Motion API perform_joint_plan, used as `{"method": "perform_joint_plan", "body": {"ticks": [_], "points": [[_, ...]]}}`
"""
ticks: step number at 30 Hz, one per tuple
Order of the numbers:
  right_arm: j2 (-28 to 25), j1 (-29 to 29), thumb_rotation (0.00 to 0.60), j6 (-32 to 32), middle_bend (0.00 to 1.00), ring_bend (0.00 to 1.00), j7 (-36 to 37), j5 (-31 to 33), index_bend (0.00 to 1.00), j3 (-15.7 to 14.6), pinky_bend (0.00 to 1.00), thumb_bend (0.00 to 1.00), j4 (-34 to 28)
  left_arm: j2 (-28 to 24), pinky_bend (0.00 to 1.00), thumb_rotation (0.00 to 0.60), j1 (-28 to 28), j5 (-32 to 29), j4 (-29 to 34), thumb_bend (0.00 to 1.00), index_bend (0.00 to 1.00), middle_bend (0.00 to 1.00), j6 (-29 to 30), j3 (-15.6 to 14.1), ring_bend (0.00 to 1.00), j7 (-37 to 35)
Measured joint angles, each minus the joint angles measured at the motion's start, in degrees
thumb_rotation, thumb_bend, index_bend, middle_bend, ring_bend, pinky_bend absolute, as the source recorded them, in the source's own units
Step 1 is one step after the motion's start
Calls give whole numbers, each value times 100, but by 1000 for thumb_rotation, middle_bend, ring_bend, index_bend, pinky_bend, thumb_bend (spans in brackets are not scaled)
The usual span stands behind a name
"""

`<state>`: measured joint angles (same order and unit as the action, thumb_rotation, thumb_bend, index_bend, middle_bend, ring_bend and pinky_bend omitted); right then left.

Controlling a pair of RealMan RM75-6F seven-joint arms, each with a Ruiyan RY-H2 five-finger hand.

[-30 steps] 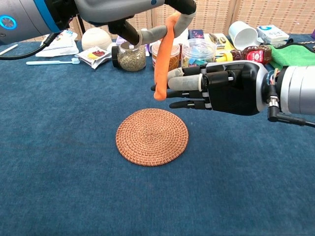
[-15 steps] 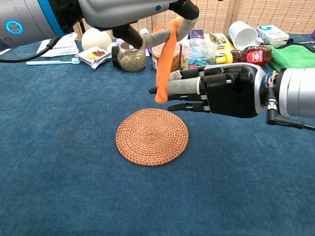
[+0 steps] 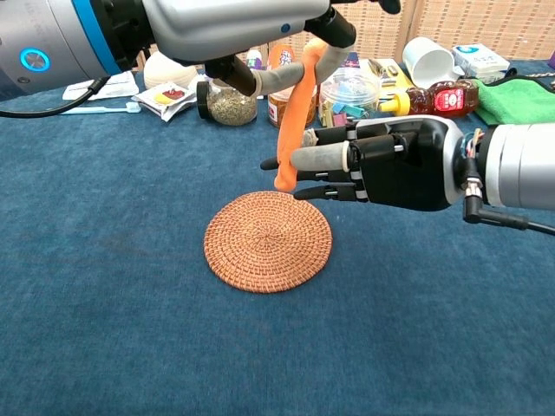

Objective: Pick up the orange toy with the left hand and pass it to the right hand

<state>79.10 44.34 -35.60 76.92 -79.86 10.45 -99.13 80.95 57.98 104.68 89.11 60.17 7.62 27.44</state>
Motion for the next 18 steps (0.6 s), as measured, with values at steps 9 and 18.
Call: {"method": "perform_joint_plan", "body": {"ticks": [9,18], "points": [[-3,-10,600,33,189,55,-13,10,467,14,23,372,11,78,32,600,26,-15,-31,503,663,144,-32,-27,87,26],[27,-3,600,87,175,51,-24,-5,448,11,23,372,44,167,32,600,60,-92,-97,503,663,144,-103,-14,87,103]]}}
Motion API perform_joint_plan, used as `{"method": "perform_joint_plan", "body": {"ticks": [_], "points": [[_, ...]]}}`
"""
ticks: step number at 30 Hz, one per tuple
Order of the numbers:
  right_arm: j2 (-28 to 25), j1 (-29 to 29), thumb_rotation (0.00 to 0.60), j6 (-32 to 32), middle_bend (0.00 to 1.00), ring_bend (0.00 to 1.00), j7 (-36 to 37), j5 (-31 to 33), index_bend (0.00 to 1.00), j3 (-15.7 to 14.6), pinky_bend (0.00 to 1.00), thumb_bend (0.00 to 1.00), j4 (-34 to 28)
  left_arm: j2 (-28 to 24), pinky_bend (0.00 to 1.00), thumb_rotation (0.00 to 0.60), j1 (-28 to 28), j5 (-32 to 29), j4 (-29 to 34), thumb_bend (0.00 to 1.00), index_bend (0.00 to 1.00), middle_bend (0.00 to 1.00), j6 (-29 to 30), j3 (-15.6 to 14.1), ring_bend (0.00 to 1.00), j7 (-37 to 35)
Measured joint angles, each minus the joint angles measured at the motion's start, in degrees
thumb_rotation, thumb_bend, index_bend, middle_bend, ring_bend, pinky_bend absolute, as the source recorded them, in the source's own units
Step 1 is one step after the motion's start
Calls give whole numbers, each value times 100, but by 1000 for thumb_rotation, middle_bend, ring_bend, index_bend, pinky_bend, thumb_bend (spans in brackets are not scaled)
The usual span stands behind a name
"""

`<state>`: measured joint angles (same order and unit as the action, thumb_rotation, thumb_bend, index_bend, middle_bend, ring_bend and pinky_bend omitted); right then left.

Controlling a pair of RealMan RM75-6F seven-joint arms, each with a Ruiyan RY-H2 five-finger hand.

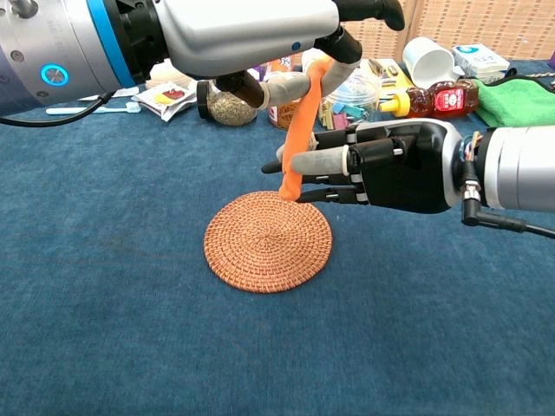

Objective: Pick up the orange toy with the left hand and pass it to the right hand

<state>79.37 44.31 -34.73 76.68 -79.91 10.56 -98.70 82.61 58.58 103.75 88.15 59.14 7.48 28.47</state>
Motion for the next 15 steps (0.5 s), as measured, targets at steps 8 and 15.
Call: {"method": "perform_joint_plan", "body": {"ticks": [8,15], "points": [[32,7,600,40,180,52,-30,47,466,20,22,375,10,49,32,600,13,-38,-16,503,663,144,10,13,86,22],[10,-5,600,60,193,56,-65,80,480,54,23,377,-4,17,32,600,23,-13,31,503,663,144,8,-22,86,26]]}}
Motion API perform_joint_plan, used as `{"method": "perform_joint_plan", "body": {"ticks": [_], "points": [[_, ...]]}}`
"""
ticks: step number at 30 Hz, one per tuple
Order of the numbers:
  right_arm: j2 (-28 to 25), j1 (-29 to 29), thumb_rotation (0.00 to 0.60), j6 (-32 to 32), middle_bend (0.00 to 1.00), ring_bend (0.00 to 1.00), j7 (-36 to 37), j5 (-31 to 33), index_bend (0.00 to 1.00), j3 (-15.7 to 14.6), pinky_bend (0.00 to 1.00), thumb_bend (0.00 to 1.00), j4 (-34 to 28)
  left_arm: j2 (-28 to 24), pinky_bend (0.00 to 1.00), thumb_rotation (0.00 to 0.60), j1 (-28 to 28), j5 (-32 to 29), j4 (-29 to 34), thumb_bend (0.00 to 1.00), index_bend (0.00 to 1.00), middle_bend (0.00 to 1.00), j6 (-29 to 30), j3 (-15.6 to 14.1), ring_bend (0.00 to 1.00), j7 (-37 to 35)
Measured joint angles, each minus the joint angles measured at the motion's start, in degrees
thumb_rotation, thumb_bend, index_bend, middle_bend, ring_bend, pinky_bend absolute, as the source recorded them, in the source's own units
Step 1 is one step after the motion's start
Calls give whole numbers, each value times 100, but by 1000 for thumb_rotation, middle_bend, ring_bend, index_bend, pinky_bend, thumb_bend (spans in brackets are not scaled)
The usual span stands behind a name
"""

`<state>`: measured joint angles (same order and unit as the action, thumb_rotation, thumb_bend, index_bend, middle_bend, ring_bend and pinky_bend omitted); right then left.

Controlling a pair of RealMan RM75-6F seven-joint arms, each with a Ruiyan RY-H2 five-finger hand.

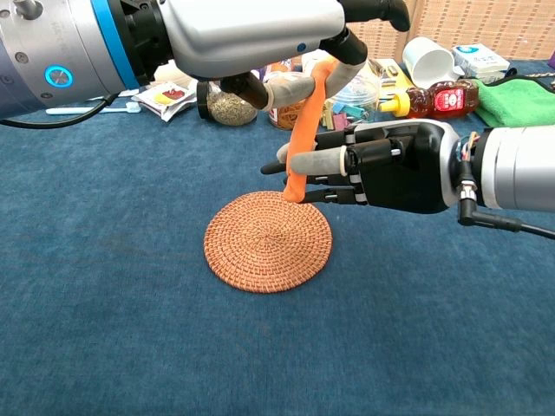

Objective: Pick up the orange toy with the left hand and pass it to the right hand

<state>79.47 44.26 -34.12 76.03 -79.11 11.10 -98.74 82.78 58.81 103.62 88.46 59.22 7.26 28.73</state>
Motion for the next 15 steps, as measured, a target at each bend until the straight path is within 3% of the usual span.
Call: {"method": "perform_joint_plan", "body": {"ticks": [15], "points": [[2,-13,600,62,207,60,7,-31,505,9,23,391,-4,-94,32,600,-58,23,39,503,663,144,56,-68,86,7]]}}
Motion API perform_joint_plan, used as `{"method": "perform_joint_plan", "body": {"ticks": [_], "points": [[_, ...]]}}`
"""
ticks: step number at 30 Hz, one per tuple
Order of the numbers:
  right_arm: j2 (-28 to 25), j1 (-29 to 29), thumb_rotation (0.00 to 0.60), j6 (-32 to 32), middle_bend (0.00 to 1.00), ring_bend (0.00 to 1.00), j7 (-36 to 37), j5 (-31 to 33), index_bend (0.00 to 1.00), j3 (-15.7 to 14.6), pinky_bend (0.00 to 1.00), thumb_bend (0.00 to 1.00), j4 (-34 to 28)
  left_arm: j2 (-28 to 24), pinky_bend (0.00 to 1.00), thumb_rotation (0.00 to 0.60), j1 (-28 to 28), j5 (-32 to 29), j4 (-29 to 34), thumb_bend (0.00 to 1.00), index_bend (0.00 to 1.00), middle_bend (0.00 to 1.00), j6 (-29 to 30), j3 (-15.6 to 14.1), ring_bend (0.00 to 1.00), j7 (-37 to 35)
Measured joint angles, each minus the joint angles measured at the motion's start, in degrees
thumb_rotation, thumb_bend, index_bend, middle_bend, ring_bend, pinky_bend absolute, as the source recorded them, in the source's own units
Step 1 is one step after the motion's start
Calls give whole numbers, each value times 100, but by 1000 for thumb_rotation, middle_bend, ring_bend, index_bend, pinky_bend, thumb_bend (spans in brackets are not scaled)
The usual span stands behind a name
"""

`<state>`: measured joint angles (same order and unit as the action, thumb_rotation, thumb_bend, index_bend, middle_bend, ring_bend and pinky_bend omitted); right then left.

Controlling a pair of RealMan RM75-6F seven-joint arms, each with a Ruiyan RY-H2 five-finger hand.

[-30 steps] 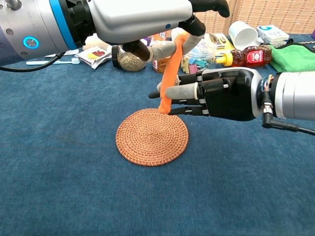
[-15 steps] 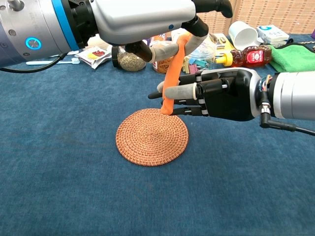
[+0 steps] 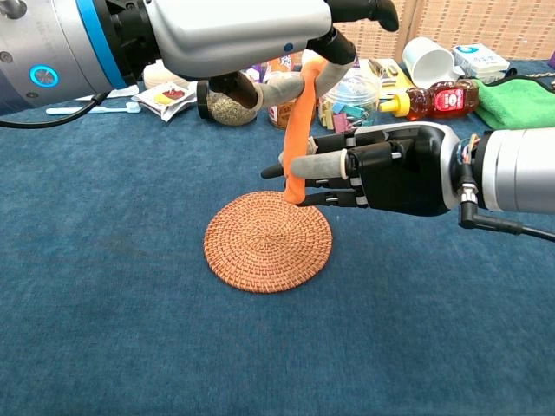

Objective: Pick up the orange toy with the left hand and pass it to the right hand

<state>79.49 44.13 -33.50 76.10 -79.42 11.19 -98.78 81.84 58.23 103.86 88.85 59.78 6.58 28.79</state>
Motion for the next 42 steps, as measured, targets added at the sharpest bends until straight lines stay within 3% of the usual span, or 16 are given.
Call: {"method": "perform_joint_plan", "body": {"ticks": [6,22,42], "points": [[-8,0,600,22,225,74,11,-7,532,8,23,411,-8,-5,32,600,-15,9,2,503,663,144,21,-13,86,-5],[-10,-4,600,45,321,182,83,-82,631,0,33,682,11,-113,32,600,-93,76,58,503,663,144,137,-67,87,-64],[-53,4,600,17,395,263,170,-165,705,-63,50,778,16,-295,32,600,-229,219,185,503,667,144,309,-139,88,-148]]}}
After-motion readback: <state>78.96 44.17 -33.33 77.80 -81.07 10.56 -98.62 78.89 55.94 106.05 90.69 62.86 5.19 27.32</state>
